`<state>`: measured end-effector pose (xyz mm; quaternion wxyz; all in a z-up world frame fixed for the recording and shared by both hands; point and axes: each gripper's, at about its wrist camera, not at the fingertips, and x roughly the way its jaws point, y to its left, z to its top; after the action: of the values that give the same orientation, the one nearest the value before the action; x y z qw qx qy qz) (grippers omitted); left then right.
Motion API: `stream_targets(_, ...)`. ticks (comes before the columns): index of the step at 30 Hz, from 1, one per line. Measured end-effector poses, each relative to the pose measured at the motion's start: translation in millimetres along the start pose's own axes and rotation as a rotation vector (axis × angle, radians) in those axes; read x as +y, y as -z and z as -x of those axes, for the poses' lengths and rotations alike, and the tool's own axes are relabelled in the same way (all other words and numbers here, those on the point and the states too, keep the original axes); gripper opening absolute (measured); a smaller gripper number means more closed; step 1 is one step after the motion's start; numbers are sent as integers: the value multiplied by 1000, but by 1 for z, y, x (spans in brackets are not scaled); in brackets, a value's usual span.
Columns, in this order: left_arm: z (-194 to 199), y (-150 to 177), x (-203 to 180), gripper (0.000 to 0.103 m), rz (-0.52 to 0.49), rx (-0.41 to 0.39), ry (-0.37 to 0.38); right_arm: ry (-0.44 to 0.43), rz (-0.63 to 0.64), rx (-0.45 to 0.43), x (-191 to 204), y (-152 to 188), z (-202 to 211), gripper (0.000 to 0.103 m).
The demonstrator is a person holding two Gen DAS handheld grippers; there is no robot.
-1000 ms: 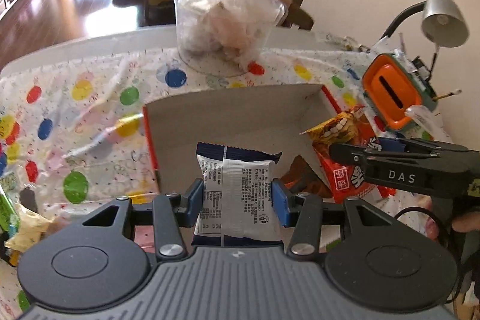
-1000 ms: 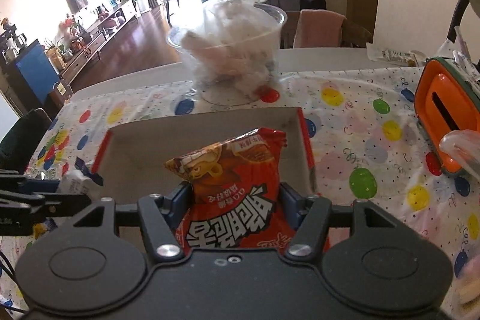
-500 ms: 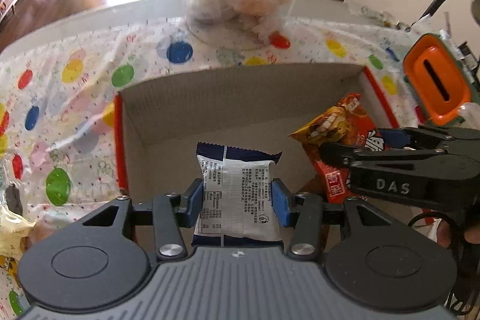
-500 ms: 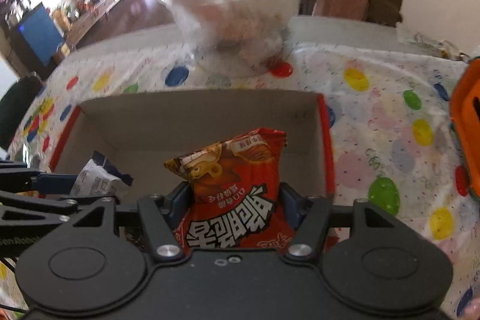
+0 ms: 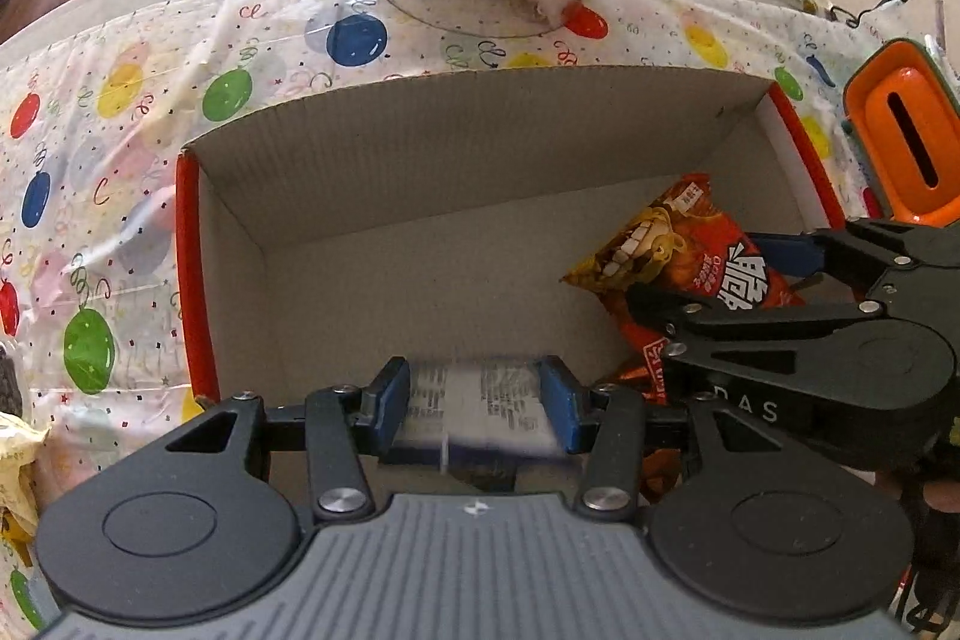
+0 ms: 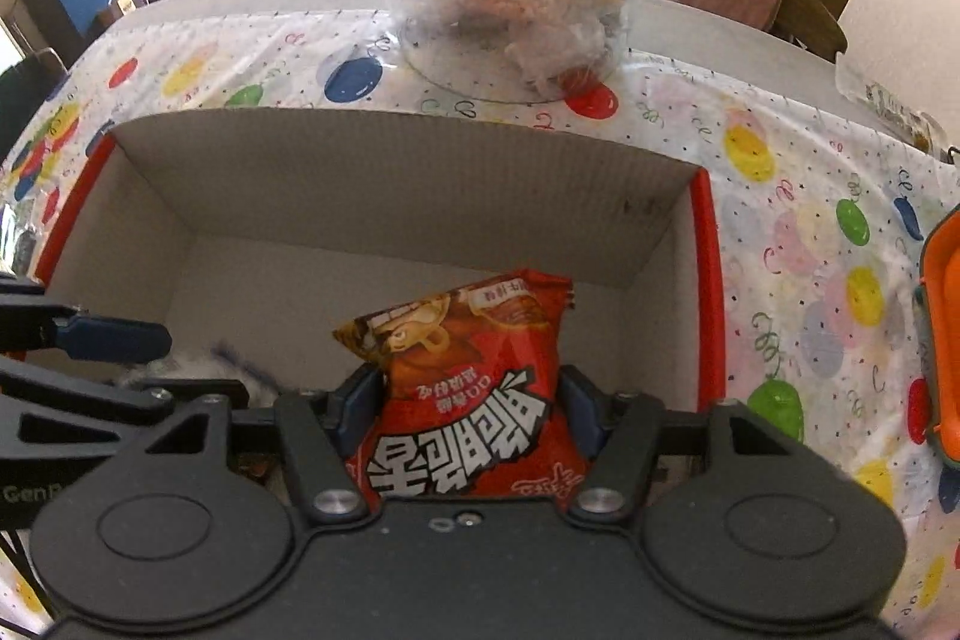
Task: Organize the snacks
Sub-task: 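Open both tools to release the packets into the box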
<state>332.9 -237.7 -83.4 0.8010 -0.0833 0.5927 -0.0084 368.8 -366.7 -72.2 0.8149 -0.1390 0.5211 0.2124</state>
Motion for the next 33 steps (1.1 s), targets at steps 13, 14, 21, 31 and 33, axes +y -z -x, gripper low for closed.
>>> stream_targets(13, 13, 5, 4, 49, 5, -52, 33, -10, -30, -37, -3, 2, 13, 67)
stream_targets(14, 16, 6, 5, 49, 8, -60, 34, -11, -33, -43, -3, 4, 16, 67)
stream_targets(21, 36, 16, 11, 49, 19, -128, 58, -42, -73, -91, -6, 14, 39, 71)
stream_targets(31, 71, 34, 14, 50, -14, -234, 73, -72, -89, -171, 5, 28, 77, 76)
stream_targets(33, 78, 39, 16, 53, -19, -252, 76, -81, -89, -192, 8, 32, 85, 77)
